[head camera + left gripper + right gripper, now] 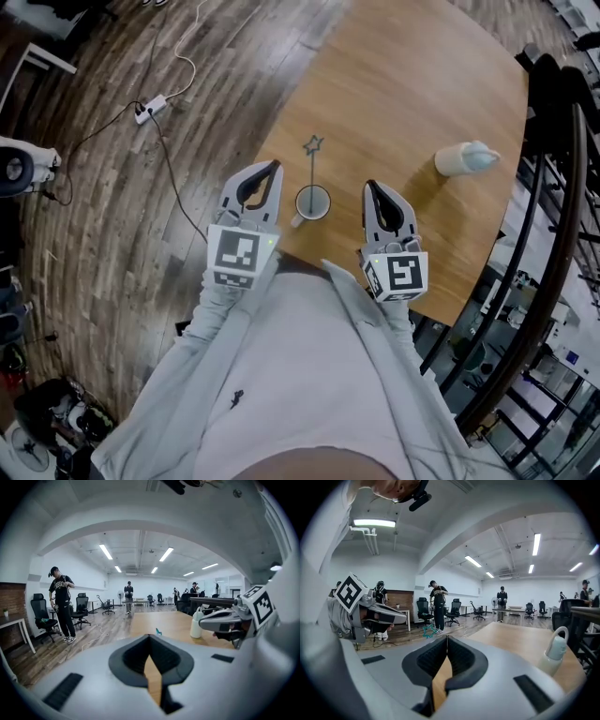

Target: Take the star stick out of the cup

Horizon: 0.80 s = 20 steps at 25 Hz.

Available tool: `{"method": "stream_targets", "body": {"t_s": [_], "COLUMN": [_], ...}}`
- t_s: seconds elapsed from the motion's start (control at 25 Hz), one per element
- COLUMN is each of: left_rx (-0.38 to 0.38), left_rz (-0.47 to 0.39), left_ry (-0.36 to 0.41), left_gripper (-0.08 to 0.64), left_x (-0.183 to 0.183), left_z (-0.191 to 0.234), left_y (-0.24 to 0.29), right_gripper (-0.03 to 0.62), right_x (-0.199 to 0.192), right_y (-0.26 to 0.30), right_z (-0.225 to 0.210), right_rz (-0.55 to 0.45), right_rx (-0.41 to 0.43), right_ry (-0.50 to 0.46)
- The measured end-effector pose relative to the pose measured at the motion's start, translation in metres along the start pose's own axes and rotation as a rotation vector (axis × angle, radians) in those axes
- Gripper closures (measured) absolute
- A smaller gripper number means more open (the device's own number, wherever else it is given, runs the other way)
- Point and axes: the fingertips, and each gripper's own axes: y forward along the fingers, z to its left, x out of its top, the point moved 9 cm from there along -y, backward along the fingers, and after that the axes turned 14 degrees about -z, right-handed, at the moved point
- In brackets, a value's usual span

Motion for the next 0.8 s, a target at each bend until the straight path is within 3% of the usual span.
{"method": "stream_targets", "body": {"t_s": [0.44,0.8], "left_rx": [0.03,-0.018], "left_rz": [0.007,0.003], "left_ry": [0.006,-0.001], "left_gripper": [0.54,0.54], "left_x": [0.007,0.009], "left_z": [0.005,0.012], "left_y": [0.041,0.041], "right_gripper": [0.575,0.575], "right_x": [-0.002,-0.001], "right_y": [0.027,0.025], "right_z": [-0.035,-0.03], "right_rz": [-0.011,0.007], "right_rx": [0.032,-0.028], "right_ry": [0.034,0.053]}}
